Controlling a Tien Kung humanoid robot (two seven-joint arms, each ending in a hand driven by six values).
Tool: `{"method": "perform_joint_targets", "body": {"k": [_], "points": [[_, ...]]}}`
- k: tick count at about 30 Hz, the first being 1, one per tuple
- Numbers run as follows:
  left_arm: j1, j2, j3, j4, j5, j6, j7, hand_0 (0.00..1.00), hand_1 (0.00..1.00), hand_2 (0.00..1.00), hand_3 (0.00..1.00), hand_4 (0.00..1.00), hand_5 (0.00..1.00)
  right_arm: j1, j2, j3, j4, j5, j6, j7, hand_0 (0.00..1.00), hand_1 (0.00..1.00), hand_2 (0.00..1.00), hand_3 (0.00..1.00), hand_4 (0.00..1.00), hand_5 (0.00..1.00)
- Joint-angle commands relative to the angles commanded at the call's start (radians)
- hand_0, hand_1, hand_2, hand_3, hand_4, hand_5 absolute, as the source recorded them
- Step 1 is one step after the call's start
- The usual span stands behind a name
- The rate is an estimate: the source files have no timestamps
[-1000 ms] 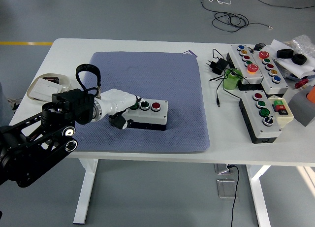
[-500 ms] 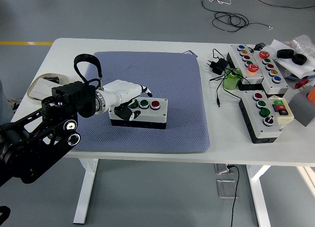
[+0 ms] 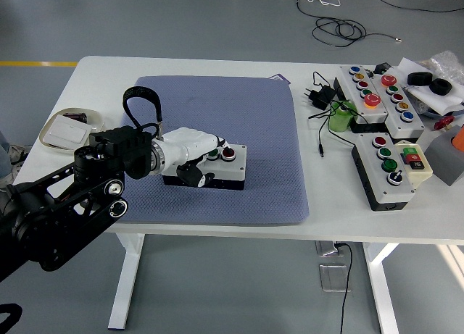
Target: Pick up the button,place it on the desk,press the button,press the button
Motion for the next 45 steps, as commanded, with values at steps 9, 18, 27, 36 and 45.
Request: {"method": "perform_joint_targets", "body": {"k": [9, 18, 27, 36, 45], "points": [[0.000, -0.002, 0.005, 0.026, -0.004, -0.010, 0.006, 0.041, 0.005, 0.049, 0.840, 0.574, 0.097, -0.003, -0.001, 0.001, 0.000, -0.002, -0.001, -0.001, 0.654, 0.511, 0.551, 0.604, 0.299, 0.407], [0.006, 0.002, 0.010, 0.029, -0.004, -0.022, 0.014, 0.041, 0.005, 0.049, 0.839, 0.573, 0.098, -0.006, 0.000, 0.003, 0.000, -0.007, -0.002, -0.003, 0.654, 0.511, 0.551, 0.604, 0.299, 0.407], [0.014, 0.016, -0.057, -0.004, -0.022, 0.024, 0.004, 0.040, 0.006, 0.053, 0.911, 0.576, 0.103, -0.003, 0.000, -0.001, 0.000, -0.003, 0.000, -0.001, 0.654, 0.511, 0.551, 0.604, 0.298, 0.406], [0.036, 0.022, -0.164, 0.007, -0.215, 0.245, -0.049, 0.002, 0.002, 0.078, 0.969, 0.720, 0.373, 0.000, 0.000, 0.001, 0.000, -0.005, 0.001, 0.000, 0.654, 0.510, 0.551, 0.604, 0.298, 0.406], [0.068, 0.018, -0.286, 0.072, -0.590, 0.607, -0.163, 0.741, 0.821, 0.922, 0.998, 0.757, 0.934, 0.003, 0.001, 0.006, 0.000, -0.008, 0.000, -0.002, 0.654, 0.510, 0.551, 0.604, 0.298, 0.408]]}}
